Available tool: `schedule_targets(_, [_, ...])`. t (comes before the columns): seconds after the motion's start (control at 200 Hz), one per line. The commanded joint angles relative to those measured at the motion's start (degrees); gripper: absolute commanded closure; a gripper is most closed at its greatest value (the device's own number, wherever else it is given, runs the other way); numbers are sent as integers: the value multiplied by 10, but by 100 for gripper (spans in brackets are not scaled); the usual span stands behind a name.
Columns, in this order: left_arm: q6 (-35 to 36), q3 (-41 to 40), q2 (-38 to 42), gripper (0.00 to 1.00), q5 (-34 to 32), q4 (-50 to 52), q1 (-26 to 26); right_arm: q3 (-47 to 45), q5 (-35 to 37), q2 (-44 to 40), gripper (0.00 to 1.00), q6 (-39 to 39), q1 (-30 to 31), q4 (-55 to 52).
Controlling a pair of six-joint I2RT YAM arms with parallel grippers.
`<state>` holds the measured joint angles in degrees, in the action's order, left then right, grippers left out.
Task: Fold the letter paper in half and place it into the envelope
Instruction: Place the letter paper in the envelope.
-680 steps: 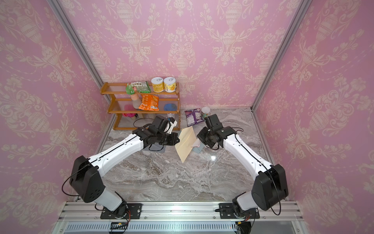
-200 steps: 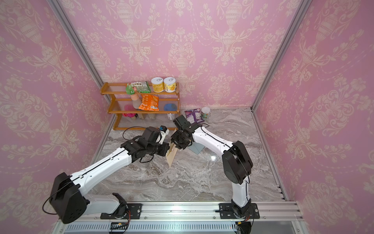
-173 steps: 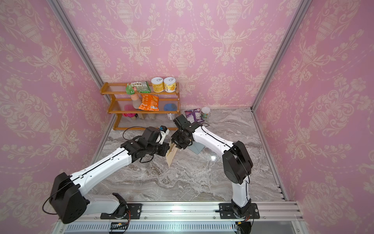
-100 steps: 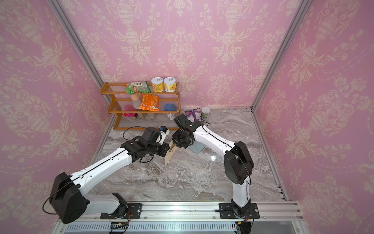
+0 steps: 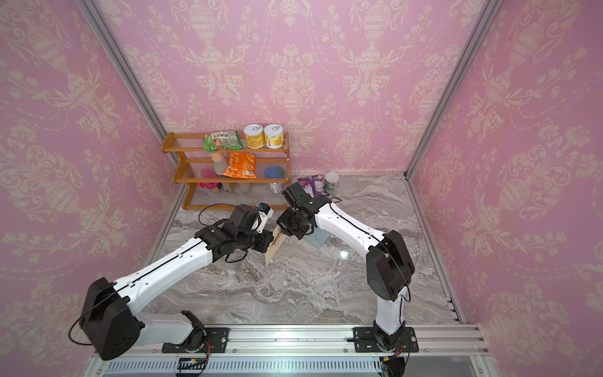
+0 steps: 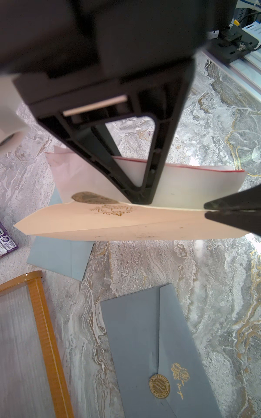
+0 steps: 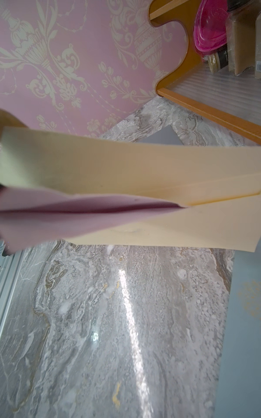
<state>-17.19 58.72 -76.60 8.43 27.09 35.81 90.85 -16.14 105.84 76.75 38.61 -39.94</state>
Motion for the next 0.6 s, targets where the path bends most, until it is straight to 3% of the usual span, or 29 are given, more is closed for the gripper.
schedule_targets(0.0, [14,-10,5,100,0,-2,4,-24,-15,-3,100,16,-4,22])
schedule_targets(0.36, [6,-15,14,100,20,-16,4,-12,-36,48,100,21,-6,63])
schedule_targets(0.425, [6,-16,14,100,14,-15,4,-11,-35,43,90,17,-7,60])
schedule_targets(0.52, [0,-19,15,100,-1,-10,4,-16,-31,22,67,7,-12,53])
schedule_targets(0.595, [-12,-21,13,100,-9,-7,0,-26,-29,0,37,5,-18,52])
